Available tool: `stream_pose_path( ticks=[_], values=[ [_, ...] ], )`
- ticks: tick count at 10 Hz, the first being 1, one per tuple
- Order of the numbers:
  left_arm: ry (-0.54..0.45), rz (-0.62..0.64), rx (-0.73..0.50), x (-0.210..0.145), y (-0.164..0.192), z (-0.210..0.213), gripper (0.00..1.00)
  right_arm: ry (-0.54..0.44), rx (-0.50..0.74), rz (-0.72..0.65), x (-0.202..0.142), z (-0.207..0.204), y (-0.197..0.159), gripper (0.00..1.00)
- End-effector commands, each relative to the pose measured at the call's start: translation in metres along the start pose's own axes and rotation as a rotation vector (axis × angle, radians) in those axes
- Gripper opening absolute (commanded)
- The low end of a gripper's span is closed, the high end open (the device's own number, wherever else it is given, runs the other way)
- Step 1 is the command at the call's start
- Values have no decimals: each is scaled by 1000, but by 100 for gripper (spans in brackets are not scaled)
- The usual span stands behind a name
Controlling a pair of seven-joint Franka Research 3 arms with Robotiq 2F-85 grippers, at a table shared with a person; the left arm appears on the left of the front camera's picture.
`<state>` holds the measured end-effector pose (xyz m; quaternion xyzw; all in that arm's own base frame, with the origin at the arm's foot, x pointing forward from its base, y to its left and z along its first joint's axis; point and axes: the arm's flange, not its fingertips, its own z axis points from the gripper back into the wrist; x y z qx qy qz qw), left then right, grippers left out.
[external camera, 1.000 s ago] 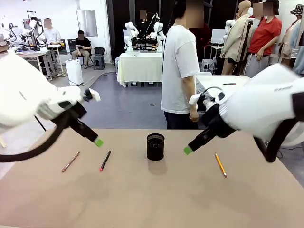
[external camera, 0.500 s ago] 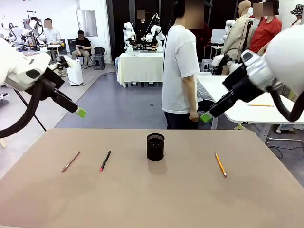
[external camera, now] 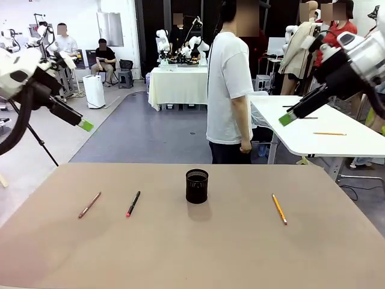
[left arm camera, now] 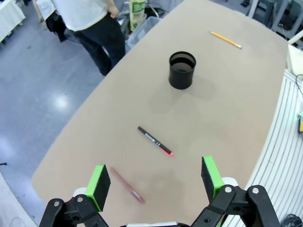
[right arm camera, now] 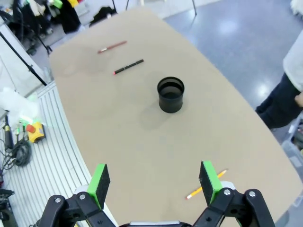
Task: Place the pens into the pen holder.
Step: Pick up a writing instrument from the table and place it into the Pen holder.
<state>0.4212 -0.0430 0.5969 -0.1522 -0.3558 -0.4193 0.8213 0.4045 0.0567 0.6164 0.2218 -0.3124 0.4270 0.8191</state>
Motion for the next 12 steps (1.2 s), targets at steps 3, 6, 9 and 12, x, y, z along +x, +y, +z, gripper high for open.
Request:
stream_pose_path(
  ticks=[3, 6, 9, 12],
  values=[
    [-13, 29, 2, 0, 20, 23, 100, -43, 27, -25, -8, 31, -44, 100],
    [-24, 70, 58, -1, 24, 20, 100, -49, 14, -12, -15, 37, -55, 100],
    [-12, 42, 18, -2, 20, 25, 100, -31, -3, -55, -16, 38, -50, 100],
    [-12, 42, 18, -2, 20, 25, 100, -31, -3, -55, -16, 38, -50, 100]
  ],
)
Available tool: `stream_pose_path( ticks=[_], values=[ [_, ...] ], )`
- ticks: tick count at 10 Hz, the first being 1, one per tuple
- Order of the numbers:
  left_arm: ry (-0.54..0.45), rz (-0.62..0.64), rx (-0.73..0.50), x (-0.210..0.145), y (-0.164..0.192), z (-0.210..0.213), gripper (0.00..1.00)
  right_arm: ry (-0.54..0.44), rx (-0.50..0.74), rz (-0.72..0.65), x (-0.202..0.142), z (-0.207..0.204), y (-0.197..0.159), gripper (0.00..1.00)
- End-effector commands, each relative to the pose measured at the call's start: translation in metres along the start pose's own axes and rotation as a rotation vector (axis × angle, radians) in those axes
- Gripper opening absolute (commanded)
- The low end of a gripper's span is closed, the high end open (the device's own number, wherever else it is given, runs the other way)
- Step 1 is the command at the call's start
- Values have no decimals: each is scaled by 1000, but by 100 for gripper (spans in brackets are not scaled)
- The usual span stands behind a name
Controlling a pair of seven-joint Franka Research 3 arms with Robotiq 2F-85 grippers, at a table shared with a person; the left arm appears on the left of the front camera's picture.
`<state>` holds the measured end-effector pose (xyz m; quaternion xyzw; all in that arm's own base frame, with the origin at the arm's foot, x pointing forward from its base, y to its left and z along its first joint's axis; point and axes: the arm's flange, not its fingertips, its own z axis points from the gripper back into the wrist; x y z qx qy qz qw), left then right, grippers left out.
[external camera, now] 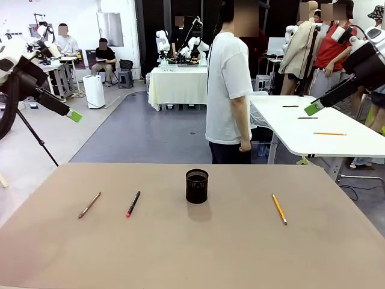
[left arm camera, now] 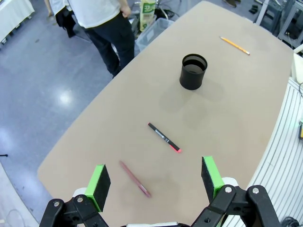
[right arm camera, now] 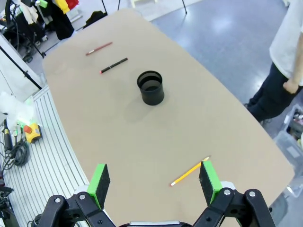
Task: Place the pens into the pen holder.
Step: Pick up a writing instrument from the table and place it into the Pen holder.
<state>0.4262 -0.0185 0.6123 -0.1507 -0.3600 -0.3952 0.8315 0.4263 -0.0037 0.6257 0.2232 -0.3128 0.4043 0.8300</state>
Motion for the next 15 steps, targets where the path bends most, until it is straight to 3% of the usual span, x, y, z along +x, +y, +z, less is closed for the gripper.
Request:
stream_pose_path(
  ticks=[1, 7, 10, 13, 15],
  values=[
    [-6, -3, -8, -1, 0, 3, 100, -25, 15, -8, 1, 0, 0, 100],
    [-6, -3, -8, -1, 0, 3, 100, 1, -1, -1, 0, 0, 0, 100],
    [-6, -3, -8, -1, 0, 3, 100, 156, -161, -335, 17, -43, -48, 100],
    [-6, -3, -8, -1, 0, 3, 100, 463, -361, -502, 8, -104, -89, 100],
    [-6, -3, -8, -1, 0, 3, 100, 568, -428, -608, -5, -153, -116, 100]
  ],
)
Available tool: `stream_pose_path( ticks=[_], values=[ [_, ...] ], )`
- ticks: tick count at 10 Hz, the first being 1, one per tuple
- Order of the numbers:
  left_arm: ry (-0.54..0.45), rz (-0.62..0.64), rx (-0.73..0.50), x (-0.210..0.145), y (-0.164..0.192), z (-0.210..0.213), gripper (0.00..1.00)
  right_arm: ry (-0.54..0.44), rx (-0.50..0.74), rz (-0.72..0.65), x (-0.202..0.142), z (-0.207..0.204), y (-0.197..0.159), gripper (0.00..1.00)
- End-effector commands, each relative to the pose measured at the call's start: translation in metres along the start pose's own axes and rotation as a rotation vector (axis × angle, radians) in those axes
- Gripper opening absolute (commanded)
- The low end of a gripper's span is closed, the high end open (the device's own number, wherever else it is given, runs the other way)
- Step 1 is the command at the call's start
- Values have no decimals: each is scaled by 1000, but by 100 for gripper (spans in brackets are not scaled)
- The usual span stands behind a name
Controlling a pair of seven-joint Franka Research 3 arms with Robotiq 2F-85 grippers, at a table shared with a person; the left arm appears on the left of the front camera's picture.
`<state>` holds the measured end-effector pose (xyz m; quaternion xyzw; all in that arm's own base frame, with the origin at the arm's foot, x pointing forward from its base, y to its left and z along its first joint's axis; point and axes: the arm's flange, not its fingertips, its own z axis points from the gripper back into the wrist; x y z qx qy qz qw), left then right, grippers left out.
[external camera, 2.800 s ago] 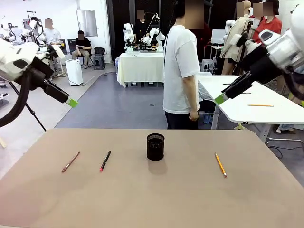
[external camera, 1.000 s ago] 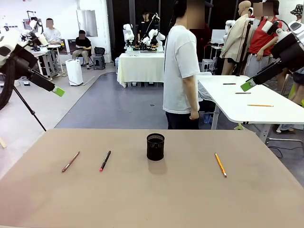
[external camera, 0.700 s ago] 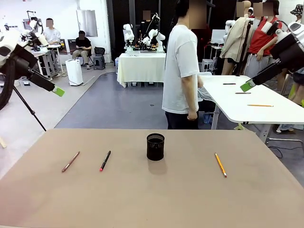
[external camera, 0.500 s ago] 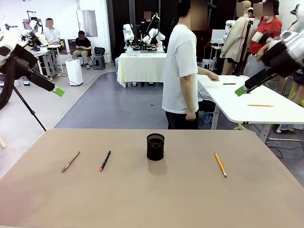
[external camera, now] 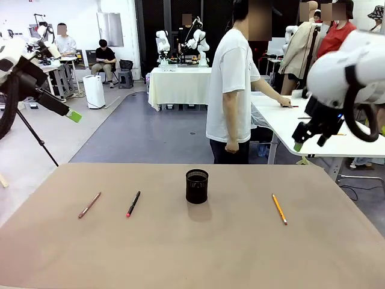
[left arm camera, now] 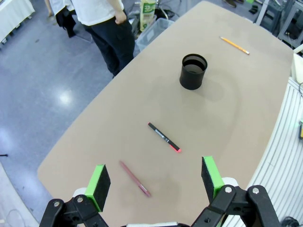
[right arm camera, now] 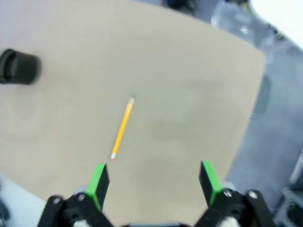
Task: Place the pens into the pen holder.
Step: Pick up a writing instrument from the table and place it into the Pen holder.
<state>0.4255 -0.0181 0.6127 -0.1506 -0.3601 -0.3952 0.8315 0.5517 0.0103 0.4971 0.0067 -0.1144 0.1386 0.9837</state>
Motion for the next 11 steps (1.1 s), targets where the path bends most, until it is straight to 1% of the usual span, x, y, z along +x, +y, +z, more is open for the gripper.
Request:
stream_pose_path(
  ticks=[1, 4, 5, 6, 10, 11],
  values=[
    [-6, -3, -9, 0, 0, 2, 100, 103, -33, -84, 30, -24, 8, 100],
    [-6, -3, -9, 0, 0, 2, 100, 118, -31, -179, 37, -64, 18, 100],
    [-6, -3, -9, 0, 0, 2, 100, 61, 154, -130, 30, -57, 15, 100],
    [-6, -3, -9, 0, 0, 2, 100, 122, -21, -138, 28, -70, 13, 100],
    [-6, -3, -9, 0, 0, 2, 100, 122, -21, -138, 28, -70, 13, 100],
    [-6, -3, -9, 0, 0, 2, 100, 118, 6, -135, 29, -72, 14, 100]
  ],
)
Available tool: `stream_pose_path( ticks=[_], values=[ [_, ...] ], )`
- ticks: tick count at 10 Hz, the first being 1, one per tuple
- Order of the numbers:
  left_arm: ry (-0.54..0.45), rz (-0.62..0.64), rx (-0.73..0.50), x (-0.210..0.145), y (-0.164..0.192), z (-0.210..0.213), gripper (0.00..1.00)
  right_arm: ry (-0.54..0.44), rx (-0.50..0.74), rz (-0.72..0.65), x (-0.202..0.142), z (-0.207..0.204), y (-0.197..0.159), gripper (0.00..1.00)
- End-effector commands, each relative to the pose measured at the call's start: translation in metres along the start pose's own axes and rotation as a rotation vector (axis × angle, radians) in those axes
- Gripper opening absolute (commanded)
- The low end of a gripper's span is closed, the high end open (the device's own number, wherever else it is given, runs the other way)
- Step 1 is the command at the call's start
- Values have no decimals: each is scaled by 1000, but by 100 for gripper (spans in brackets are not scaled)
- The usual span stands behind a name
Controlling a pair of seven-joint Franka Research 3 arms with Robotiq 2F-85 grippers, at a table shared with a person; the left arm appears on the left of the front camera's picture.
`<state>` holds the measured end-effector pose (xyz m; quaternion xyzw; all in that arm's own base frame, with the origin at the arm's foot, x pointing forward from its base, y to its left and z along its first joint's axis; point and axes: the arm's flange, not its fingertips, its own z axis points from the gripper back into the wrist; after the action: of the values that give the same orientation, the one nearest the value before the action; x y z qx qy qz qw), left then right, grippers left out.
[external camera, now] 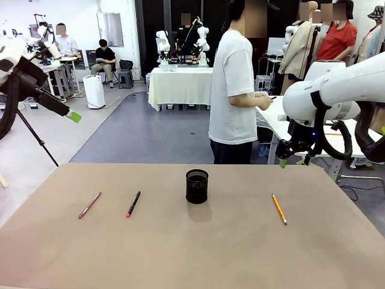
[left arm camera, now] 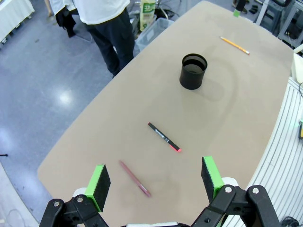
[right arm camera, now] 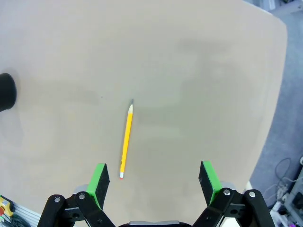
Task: Place the pens into the pen holder.
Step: Pick up a writing instrument from the table and place it into the Pen holder.
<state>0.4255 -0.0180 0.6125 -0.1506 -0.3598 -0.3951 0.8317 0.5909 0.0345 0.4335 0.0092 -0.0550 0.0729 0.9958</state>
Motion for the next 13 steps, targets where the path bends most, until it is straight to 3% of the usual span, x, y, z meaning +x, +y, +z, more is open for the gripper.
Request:
stream_pose_path(
  ticks=[1, 2, 10, 13],
  values=[
    [-6, -4, -8, 0, 0, 3, 100, 28, 27, -62, 10, -18, 2, 100],
    [-6, -4, -8, 0, 0, 3, 100, 51, 67, -73, 20, -36, 5, 100],
    [-6, -4, -8, 0, 0, 3, 100, 181, 45, -114, 49, -109, 18, 100],
    [-6, -4, -8, 0, 0, 3, 100, 177, 9, -176, 34, -116, 35, 100]
  ],
)
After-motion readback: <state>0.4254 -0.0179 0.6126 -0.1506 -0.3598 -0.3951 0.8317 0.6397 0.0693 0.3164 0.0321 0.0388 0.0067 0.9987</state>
